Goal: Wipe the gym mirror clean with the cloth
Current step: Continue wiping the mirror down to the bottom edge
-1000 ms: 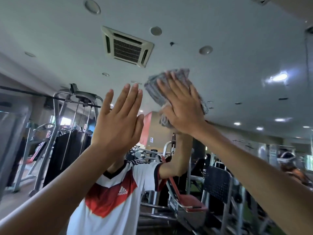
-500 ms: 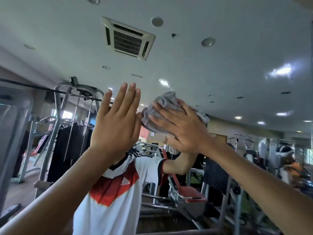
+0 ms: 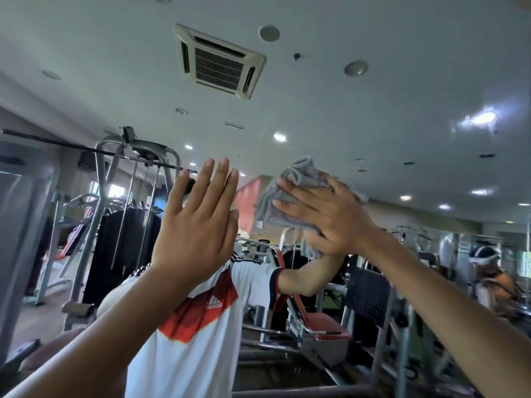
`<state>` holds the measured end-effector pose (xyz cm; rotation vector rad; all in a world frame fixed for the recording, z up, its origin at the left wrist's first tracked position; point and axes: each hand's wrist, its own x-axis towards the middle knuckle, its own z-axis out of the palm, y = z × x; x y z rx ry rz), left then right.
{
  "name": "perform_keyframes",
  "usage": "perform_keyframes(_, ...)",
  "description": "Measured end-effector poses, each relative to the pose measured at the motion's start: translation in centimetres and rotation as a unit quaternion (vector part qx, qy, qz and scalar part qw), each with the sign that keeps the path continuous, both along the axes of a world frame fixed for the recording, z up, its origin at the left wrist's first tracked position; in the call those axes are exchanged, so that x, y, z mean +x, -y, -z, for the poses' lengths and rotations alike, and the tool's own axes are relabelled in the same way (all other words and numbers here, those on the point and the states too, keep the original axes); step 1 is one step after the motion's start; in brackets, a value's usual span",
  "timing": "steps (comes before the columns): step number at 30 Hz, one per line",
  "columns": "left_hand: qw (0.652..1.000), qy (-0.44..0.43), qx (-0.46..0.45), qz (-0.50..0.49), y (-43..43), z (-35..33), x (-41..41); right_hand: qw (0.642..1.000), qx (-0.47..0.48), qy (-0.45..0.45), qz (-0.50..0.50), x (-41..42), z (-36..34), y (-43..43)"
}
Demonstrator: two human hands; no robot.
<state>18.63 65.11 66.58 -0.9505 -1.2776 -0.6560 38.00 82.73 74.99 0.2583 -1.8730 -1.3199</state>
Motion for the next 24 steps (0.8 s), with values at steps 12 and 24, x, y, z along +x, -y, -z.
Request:
perform_keyframes(12,1.0,-0.004,0.012,-0.001,0.2,2.1,-0.2,0.951,-0.221,-0.212,-0.042,-1.3,7.5,0.2)
perform_keyframes(24,1.0,0.019,-0.001,-0.004,0.6,3.1,-0.2,0.954,-0.228,-0.196,-0.014,-3.7,14.4,3.6)
